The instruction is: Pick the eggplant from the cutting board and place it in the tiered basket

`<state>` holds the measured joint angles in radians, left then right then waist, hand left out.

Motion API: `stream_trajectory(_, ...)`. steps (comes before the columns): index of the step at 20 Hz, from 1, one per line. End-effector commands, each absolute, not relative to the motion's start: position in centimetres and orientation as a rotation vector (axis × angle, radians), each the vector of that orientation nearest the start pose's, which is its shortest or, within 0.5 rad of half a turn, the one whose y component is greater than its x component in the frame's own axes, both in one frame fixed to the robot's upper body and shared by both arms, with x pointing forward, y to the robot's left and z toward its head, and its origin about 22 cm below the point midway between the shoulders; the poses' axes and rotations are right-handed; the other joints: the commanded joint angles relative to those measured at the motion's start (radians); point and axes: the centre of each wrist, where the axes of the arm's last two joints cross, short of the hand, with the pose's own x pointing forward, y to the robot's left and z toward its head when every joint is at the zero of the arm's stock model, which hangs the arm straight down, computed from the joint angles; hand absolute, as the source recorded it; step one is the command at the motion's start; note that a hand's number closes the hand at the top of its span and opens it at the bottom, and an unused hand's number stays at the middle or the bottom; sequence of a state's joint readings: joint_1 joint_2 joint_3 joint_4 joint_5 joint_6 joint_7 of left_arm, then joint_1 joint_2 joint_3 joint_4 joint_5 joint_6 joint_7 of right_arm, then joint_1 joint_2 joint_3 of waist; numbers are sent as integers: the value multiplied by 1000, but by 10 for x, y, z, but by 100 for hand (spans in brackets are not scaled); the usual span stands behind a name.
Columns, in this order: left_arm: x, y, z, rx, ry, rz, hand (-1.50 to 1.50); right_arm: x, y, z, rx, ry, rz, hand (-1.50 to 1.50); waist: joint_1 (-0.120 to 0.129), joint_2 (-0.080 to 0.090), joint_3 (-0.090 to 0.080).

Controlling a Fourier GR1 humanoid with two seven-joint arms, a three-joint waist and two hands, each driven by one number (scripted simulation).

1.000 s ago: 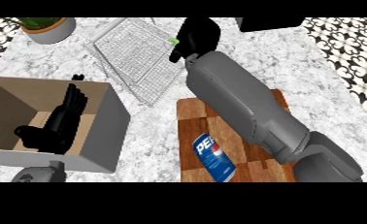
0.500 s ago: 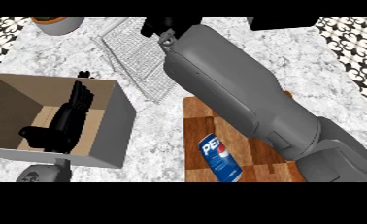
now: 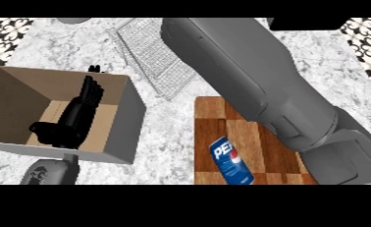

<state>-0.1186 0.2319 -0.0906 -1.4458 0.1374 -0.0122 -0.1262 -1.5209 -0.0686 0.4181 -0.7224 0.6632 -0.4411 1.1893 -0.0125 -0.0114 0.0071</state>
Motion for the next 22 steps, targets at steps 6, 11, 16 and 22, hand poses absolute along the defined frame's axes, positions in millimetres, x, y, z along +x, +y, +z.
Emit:
stream_trajectory(6, 272, 228, -5, -105, -1564, -261, 0, 419, 27, 288, -1030, -1230, 226, 150, 45, 24, -9)
stream_trajectory(11, 279, 220, -3, -98, -1562, -266, 0, 431, 21, 264, -1011, -1226, 228, 150, 58, 31, -9)
stream_trajectory(16, 275, 224, -3, -120, -1563, -286, 0, 437, 16, 264, -942, -1235, 161, 150, 83, 39, -9)
stream_trajectory(22, 279, 212, -7, -135, -1574, -292, 0, 439, 15, 271, -831, -1256, 92, 150, 91, 42, -10)
